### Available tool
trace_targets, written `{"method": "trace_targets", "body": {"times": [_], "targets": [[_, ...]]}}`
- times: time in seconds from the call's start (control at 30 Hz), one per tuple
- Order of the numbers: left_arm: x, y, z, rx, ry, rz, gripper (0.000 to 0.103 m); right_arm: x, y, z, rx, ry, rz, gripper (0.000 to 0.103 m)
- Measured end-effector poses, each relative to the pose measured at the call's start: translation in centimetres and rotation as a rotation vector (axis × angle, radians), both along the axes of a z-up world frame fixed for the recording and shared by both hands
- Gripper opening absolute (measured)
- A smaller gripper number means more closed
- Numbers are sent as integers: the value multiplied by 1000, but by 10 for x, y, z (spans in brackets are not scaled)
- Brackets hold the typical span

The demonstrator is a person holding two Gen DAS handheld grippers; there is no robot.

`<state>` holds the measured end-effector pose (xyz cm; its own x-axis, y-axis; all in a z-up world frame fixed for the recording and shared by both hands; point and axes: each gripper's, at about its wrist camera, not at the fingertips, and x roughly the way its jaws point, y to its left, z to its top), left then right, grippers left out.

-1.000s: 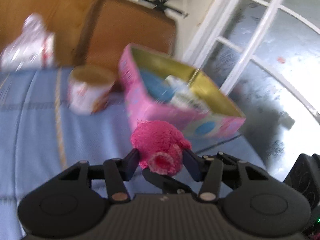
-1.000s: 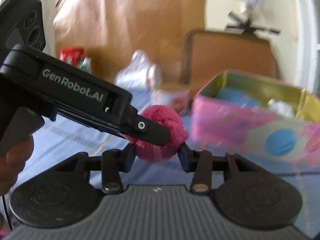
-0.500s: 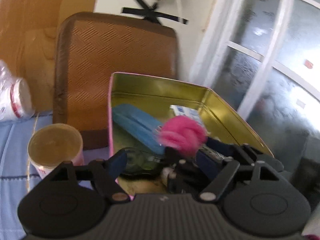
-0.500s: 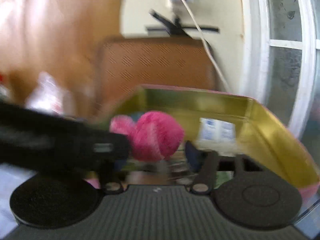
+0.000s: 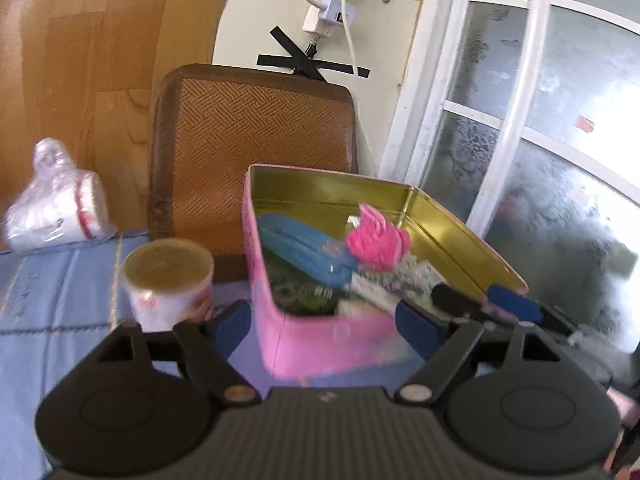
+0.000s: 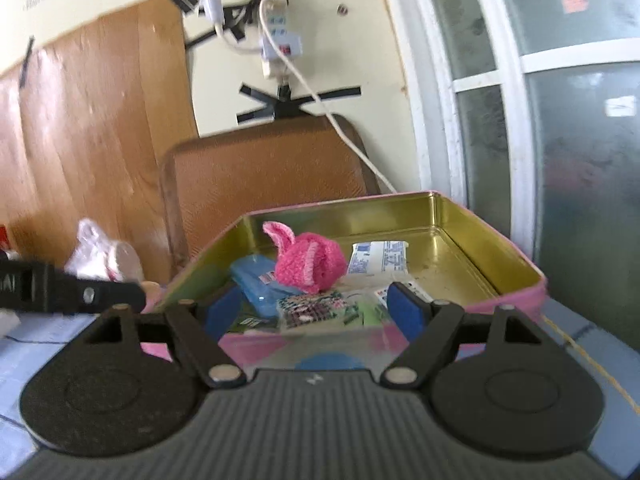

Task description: Organize soft objects

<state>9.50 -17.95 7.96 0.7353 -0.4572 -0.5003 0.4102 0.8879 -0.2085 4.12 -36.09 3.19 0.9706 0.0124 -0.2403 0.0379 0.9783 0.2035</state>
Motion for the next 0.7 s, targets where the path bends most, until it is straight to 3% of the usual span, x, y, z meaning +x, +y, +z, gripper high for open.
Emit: {"method": "trace_targets", "body": {"times": [0.4, 0.5, 0.7], "targets": [[-76, 18, -5, 69, -51, 61, 103, -57, 9, 6, 91, 20, 27, 82], [-86, 22, -3, 88, -46, 90, 103, -68, 11, 10, 115, 26, 23, 82], [-102, 31, -3, 132, -38, 132, 103, -79, 13, 14, 212, 66, 27, 93]]}}
